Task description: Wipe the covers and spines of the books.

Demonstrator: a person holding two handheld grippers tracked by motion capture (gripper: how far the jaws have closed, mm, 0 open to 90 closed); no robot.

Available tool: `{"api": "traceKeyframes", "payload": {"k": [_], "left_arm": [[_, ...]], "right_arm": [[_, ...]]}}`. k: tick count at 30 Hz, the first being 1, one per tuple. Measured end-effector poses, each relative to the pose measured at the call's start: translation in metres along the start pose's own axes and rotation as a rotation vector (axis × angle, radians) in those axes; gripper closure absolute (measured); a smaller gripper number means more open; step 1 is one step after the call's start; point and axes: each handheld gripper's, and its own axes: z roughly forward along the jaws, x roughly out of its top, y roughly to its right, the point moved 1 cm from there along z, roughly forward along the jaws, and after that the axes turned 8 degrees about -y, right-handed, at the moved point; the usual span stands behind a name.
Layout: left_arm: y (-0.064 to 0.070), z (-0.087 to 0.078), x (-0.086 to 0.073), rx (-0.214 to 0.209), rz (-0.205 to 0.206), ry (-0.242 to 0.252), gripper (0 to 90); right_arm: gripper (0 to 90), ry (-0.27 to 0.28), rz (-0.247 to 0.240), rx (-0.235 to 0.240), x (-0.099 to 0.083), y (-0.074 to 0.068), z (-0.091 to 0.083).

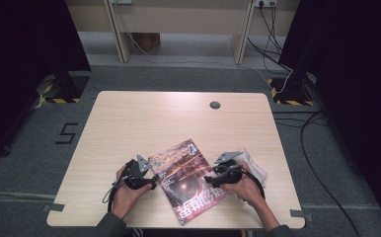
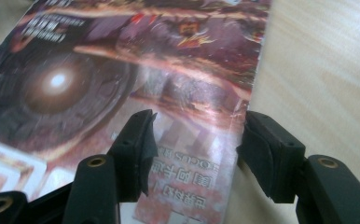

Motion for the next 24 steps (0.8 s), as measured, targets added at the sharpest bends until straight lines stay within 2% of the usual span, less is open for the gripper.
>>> {"api": "traceKeyframes", "payload": {"k": [5,8,9,14,16,20,24], "left_arm": [[0.007,-0.011,-0.003,-0.021,0.006,0.026,24.5],[0.020,-0.023,-0.014,-0.084,0.017,0.032,23.9],[0.024,-0.026,-0.016,-0.091,0.025,0.034,23.8],[0.039,-0.024,-0.022,-0.157,0.044,0.015,23.7],[0.041,-0.023,-0.022,-0.145,0.056,0.010,23.4],[0.040,-0.022,-0.023,-0.153,0.034,0.012,21.7],[0.039,-0.020,-0.024,-0.158,0.011,0.014,19.5]], "right_arm": [[47.1,0.004,-0.003,-0.026,-0.007,-0.009,-0.005],[48.0,0.014,0.049,-0.003,-0.007,-0.005,-0.004],[48.0,0.020,0.063,0.006,-0.007,-0.003,-0.003],[45.1,0.029,0.093,0.025,0.000,0.001,0.002],[44.4,0.032,0.106,0.025,0.005,0.003,0.005],[44.0,0.048,0.155,0.046,0.012,0.007,0.010],[43.6,0.055,0.178,0.052,0.020,0.011,0.015]]}}
